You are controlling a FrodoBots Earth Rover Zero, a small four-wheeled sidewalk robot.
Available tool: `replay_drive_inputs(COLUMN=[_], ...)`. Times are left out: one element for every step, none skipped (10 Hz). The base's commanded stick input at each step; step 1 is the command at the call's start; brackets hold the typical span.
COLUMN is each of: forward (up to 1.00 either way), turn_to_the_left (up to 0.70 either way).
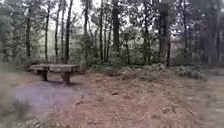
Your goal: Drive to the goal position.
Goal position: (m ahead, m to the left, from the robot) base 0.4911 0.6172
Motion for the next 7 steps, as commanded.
replay_drive_inputs(forward=[0.00, 0.00, 0.00, 0.00, 0.00, 0.00, 0.00], turn_to_the_left=[-0.70, -0.70, -0.70, -0.70, -0.70, -0.70, -0.70])
